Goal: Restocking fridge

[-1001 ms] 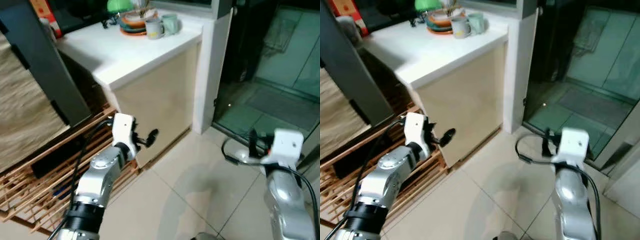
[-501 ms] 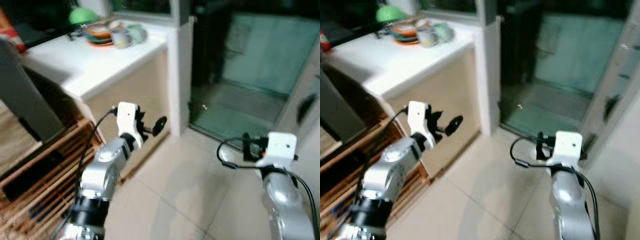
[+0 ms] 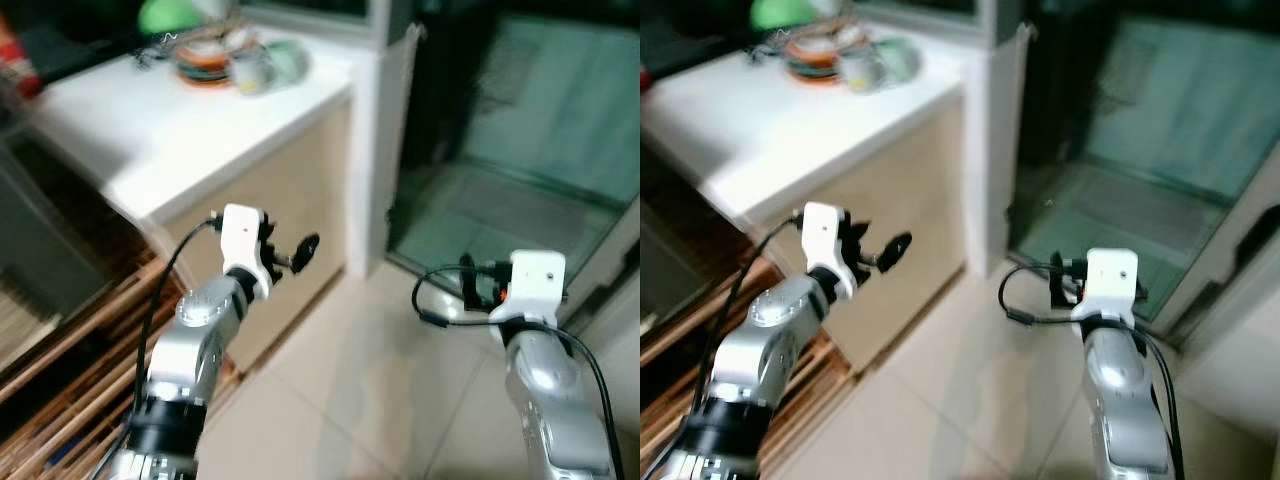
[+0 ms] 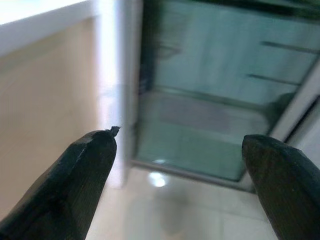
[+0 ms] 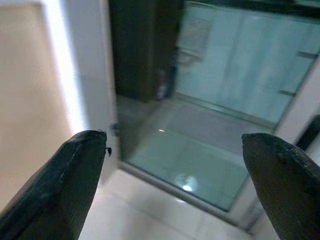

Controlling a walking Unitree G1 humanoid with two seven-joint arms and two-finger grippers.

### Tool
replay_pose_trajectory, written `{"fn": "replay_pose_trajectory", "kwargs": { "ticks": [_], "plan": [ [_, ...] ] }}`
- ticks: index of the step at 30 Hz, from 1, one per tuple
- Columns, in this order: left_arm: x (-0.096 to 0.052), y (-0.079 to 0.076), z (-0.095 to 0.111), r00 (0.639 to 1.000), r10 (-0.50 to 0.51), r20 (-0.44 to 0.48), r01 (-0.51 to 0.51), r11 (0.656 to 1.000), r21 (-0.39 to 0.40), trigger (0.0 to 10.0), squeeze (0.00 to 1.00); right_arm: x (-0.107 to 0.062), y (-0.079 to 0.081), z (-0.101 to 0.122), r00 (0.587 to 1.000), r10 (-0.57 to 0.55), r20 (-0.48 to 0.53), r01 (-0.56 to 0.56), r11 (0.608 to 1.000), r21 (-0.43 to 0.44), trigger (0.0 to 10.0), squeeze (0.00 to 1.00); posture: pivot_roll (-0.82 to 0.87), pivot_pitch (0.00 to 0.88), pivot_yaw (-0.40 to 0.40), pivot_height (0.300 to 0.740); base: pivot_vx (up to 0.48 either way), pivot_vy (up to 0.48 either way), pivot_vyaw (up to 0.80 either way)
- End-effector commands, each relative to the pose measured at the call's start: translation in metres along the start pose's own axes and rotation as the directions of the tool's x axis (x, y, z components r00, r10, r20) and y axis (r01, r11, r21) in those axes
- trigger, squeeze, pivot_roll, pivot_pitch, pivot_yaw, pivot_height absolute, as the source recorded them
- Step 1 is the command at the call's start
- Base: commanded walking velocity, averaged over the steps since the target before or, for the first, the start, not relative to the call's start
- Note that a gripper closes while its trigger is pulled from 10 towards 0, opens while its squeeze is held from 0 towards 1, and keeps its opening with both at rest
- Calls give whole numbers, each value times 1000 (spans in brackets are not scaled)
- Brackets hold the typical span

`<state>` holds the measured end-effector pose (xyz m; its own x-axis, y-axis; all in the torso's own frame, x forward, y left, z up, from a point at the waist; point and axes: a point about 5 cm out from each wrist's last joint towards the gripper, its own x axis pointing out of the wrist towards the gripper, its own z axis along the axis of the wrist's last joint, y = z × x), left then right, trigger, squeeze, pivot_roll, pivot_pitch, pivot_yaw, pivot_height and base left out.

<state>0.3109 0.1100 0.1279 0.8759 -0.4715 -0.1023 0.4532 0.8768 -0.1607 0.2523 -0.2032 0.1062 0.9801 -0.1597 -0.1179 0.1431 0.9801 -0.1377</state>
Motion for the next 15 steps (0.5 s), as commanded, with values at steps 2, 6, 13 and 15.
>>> {"fn": "replay_pose_trajectory", "kwargs": {
  "ticks": [2,6,13,15],
  "plan": [
    [0,3,-4,999,30,-34,-29,999,26,10000,0,1,0,-1,1000,0,-7,0,1000,-10,10000,118,-160,0,92,740,165,0,0],
    [-3,15,-11,994,96,-54,-100,992,-71,10000,0,1,-2,-3,1000,-8,-10,8,1000,-16,10000,122,-162,0,99,740,0,0,-400],
    [-28,26,-24,985,115,-126,-117,993,-3,10000,0,-5,-4,-7,999,34,-33,-35,998,-43,10000,137,-152,0,64,740,0,0,-800],
    [-28,25,-24,985,118,-126,-119,993,-3,10000,0,-5,-4,-8,999,39,-37,-40,998,-46,10000,137,-145,0,49,740,0,0,-800]
  ]
}}
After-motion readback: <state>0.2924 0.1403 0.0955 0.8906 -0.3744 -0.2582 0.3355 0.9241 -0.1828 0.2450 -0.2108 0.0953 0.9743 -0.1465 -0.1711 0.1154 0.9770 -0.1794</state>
